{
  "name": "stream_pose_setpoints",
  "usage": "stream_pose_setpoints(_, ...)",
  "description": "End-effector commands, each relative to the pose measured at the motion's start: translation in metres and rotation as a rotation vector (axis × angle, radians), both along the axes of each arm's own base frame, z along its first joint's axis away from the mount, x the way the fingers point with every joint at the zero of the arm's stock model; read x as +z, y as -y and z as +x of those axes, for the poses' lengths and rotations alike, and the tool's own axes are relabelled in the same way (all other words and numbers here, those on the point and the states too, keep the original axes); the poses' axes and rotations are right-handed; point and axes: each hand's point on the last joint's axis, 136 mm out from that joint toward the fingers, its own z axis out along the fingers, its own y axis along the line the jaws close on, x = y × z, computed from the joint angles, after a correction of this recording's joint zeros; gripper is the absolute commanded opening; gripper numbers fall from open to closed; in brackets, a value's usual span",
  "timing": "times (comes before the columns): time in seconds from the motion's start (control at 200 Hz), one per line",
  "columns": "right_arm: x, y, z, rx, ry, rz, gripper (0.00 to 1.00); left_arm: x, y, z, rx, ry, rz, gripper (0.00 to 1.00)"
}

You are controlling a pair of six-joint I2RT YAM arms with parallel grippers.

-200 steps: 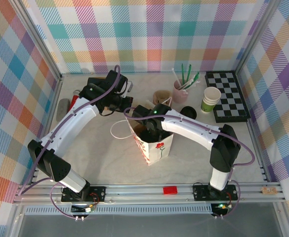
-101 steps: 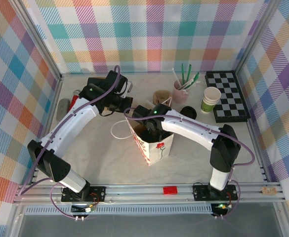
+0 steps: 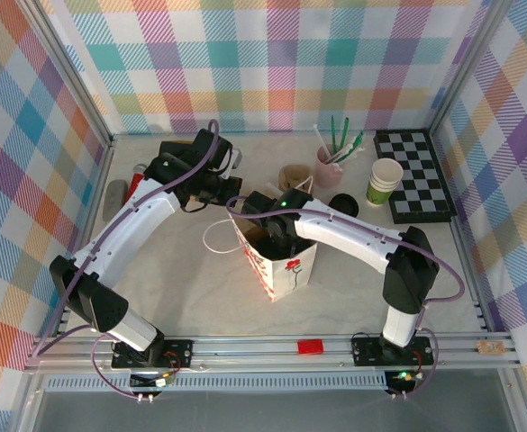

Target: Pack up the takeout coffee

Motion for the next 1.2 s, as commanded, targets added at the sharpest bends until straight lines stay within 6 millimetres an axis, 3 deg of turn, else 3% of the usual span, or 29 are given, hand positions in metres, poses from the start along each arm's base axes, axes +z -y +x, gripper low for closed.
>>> stream_pose_setpoints(0.0,0.0055,0.0067,-0.0018,-0.008,-0.004,-0.010,0.46,0.0116,0.0009,-0.0054,-0.002,0.027,-0.028,0.00)
stream_pose_setpoints(1.19,0.0048,-0.0029,0.0022,0.003,-0.012,0.010,0.45,0.0151,0.0004,-0.0047,-0.001,0.033,-0.028,0.00)
